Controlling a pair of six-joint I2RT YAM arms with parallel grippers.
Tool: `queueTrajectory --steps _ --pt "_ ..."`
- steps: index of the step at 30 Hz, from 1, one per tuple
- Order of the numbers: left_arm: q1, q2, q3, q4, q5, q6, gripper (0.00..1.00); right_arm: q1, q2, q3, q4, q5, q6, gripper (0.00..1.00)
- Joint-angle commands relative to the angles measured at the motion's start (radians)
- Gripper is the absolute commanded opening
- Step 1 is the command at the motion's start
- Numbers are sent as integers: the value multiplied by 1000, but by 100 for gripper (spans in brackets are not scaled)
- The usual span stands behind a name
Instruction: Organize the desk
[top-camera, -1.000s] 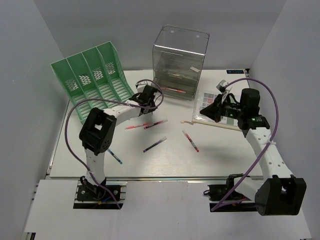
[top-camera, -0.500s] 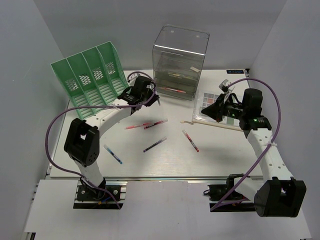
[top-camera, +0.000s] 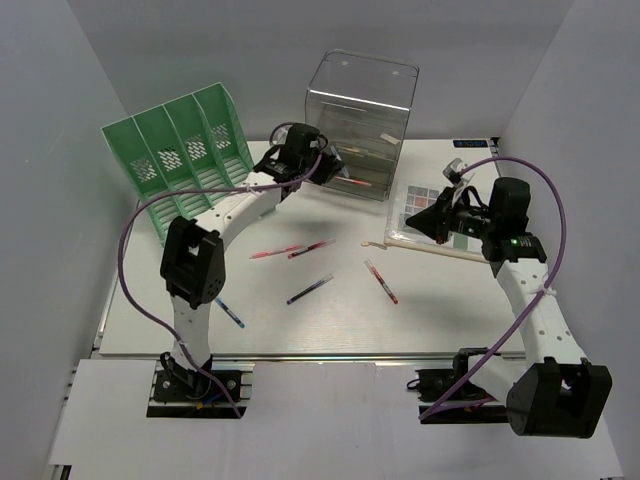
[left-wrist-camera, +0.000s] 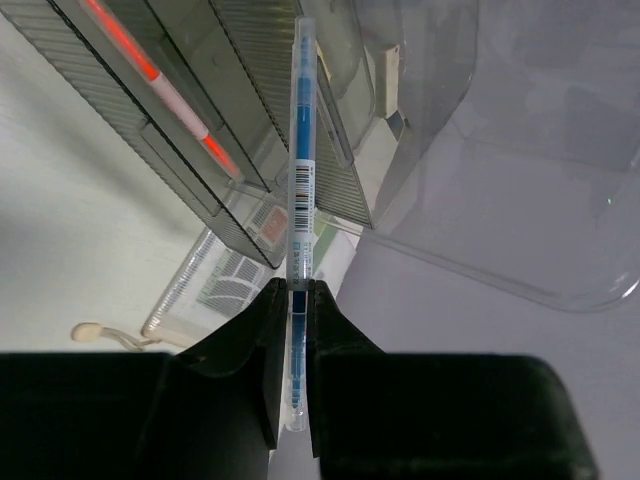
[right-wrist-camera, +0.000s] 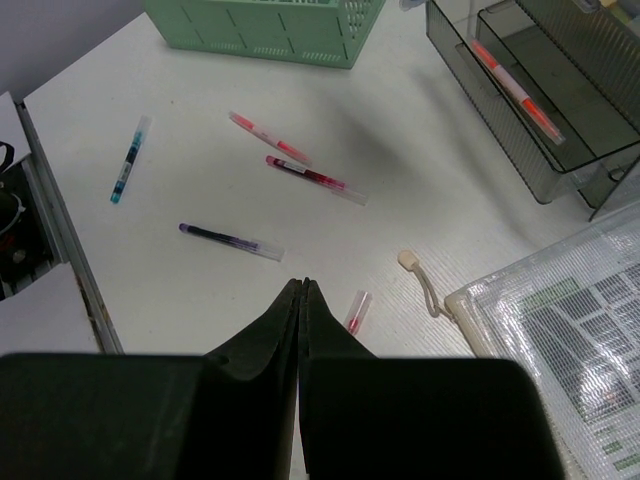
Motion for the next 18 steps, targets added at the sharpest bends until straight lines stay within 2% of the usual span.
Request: queueTrajectory --steps 1,5,18 --pt "5 34 110 -61 34 -79 0 -30 -22 -1 39 -28 8 0" --pt "5 88 187 -123 18 -113 0 -38 -22 -4 41 -33 13 0" --pt "5 160 191 -85 8 -197 0 -52 -25 -7 47 -34 17 0"
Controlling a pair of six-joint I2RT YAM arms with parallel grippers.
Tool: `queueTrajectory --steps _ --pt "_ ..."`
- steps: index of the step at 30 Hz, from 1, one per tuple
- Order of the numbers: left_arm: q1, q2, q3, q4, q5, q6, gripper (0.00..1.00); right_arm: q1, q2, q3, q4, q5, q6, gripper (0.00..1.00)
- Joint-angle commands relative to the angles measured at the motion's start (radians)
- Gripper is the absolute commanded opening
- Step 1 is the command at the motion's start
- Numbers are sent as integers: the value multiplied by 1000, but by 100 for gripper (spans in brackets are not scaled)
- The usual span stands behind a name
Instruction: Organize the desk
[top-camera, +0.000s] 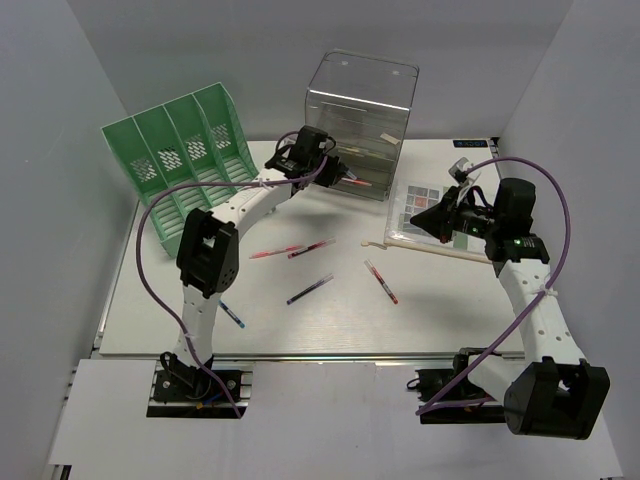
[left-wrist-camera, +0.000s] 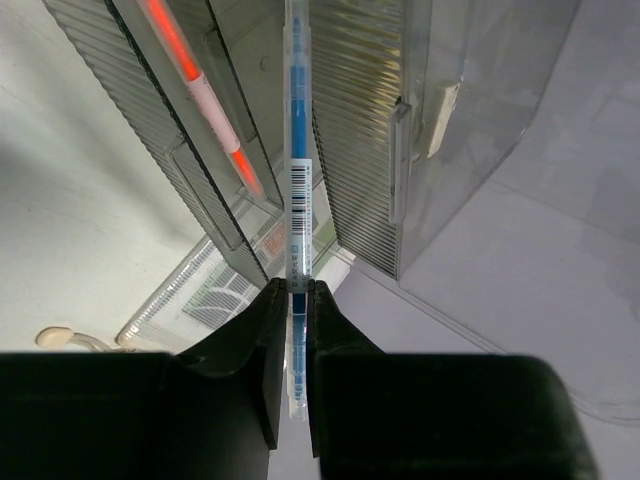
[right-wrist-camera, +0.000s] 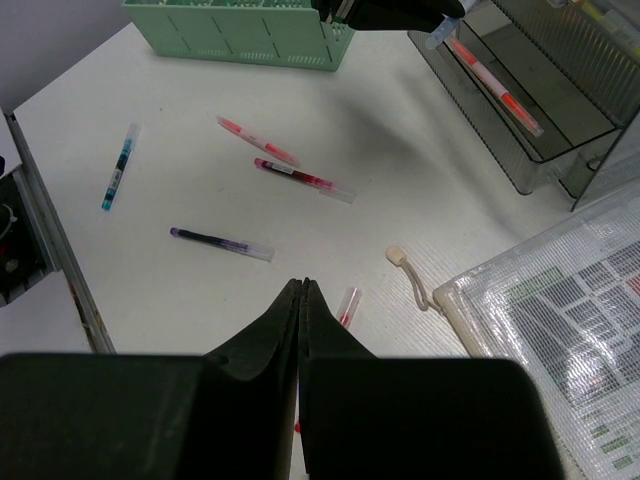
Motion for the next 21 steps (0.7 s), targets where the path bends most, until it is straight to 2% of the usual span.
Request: queueTrajectory --steps 1,3,4,6,7,11,12,17,21 --pt "5 9 32 25 -4 -41 0 -7 -22 -2 43 -21 10 0" --pt "5 23 42 46 1 -47 5 -8 -22 -5 43 -21 10 0" --pt "5 38 48 56 6 -52 11 -8 -22 -5 43 -21 12 0" --pt "5 52 63 62 7 -56 18 -11 -22 -5 43 -21 12 0" --pt "5 61 65 71 9 -59 25 -11 -22 -5 43 -19 12 0" --pt "5 73 62 100 18 -65 36 -19 -22 -5 43 -22 13 0" --pt "5 75 55 112 24 -65 42 -21 -20 -6 42 -22 15 0" --pt "5 46 11 204 76 -62 50 -25 -22 -15 46 -32 15 0" --pt "5 -9 -35 272 130 -38 51 -25 -13 -17 39 -59 -16 0"
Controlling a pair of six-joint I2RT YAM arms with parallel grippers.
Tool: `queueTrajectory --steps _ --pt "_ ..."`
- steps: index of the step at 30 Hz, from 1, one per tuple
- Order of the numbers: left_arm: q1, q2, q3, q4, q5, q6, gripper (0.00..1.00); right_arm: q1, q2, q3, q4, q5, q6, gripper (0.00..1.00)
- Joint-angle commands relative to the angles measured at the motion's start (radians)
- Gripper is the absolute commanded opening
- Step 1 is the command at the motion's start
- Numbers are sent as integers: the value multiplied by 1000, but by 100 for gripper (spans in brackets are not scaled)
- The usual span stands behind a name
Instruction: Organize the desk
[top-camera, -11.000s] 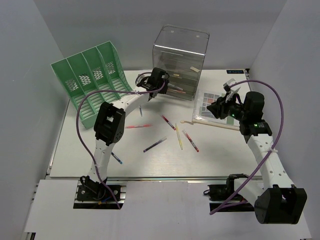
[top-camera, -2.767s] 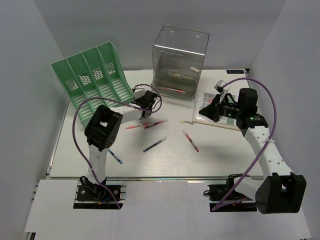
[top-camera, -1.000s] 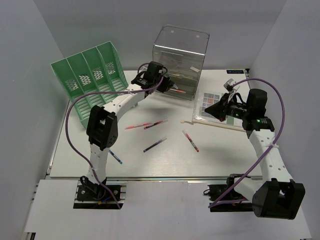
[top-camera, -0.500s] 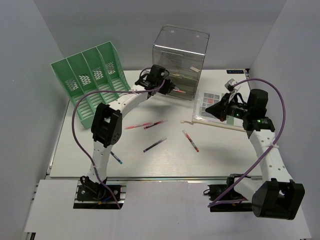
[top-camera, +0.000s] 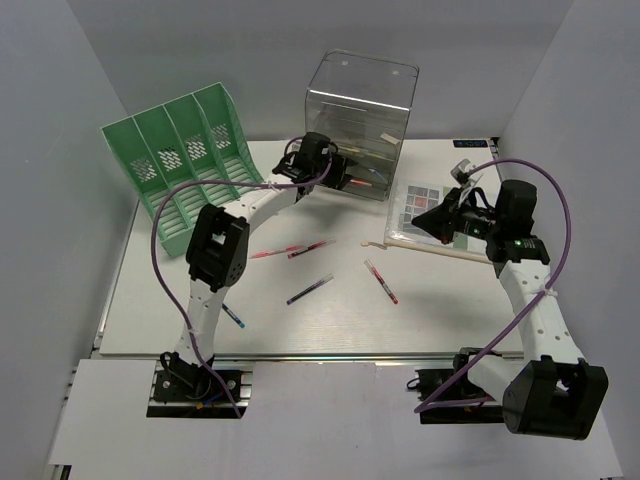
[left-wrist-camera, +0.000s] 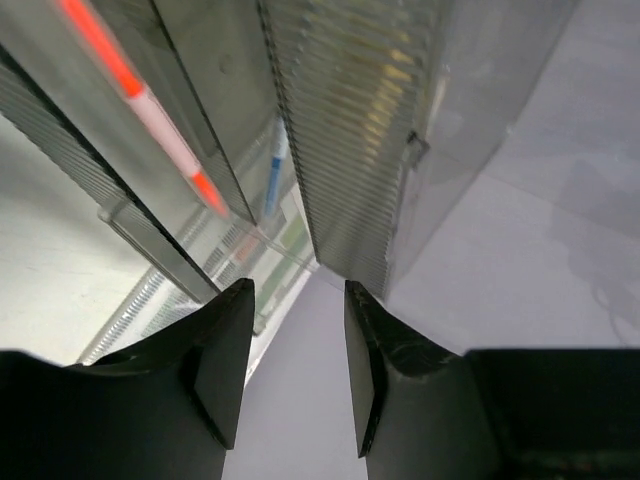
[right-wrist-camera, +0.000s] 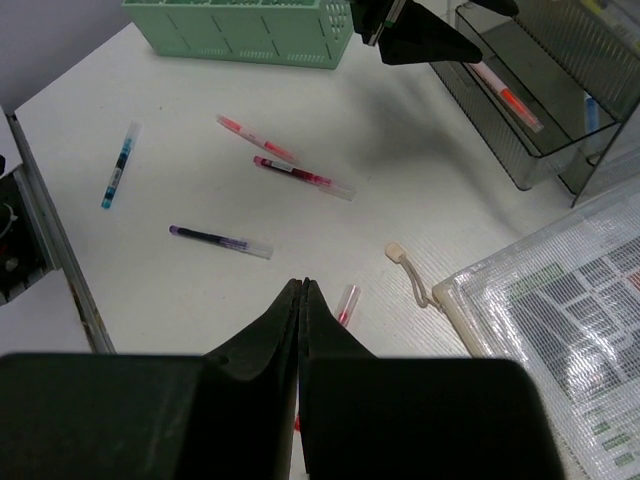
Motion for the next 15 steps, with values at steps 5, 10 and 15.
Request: queueTrajectory --steps 5,10,15 --pt "2 -250 -170 191 153 142 34 5 0 11 -63 -156 -166 24" --pt "39 -564 -593 655 402 308 7 51 4 -12 -115 -174 -373 42" --pt "128 -849 -912 471 530 732 39 201 64 -15 -194 -51 -569 54"
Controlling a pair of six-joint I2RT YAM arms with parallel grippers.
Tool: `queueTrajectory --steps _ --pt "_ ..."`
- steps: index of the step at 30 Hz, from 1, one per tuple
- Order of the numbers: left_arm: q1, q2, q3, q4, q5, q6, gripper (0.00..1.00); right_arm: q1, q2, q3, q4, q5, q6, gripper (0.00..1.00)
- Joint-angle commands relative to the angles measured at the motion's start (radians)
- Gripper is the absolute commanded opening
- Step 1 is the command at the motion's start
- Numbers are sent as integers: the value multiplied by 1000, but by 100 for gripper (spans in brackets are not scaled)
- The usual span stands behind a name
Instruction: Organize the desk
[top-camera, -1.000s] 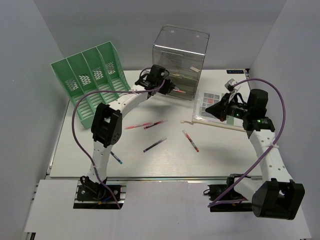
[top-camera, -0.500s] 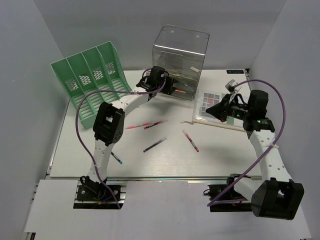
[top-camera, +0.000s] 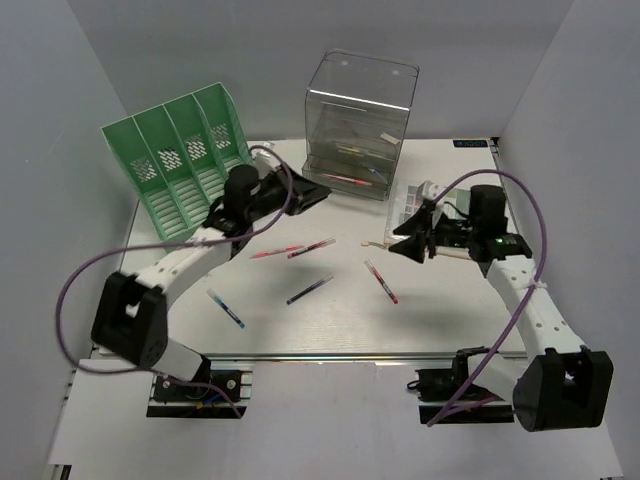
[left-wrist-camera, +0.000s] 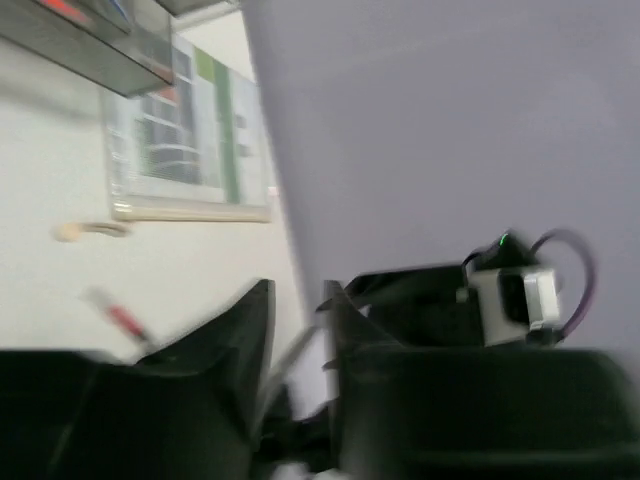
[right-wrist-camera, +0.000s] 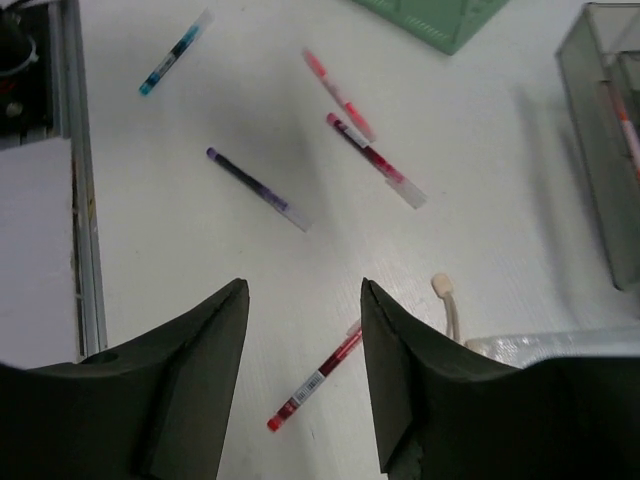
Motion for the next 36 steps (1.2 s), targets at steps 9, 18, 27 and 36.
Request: queueTrajectory --steps 9,18,27,36 --pt "59 -570 -242 -546 -545 988 78 399 324 201 -71 315 -266 60" --pt "46 -958 -397 -485 -764 1084 25 665 776 647 -36 566 -8 53" --pt "46 -1015 -403 -483 -812 1093 66 766 1103 1076 -97 649 204 60" --pt "46 -1015 -402 -482 -763 1105 67 803 1226 1165 -143 718 195 63"
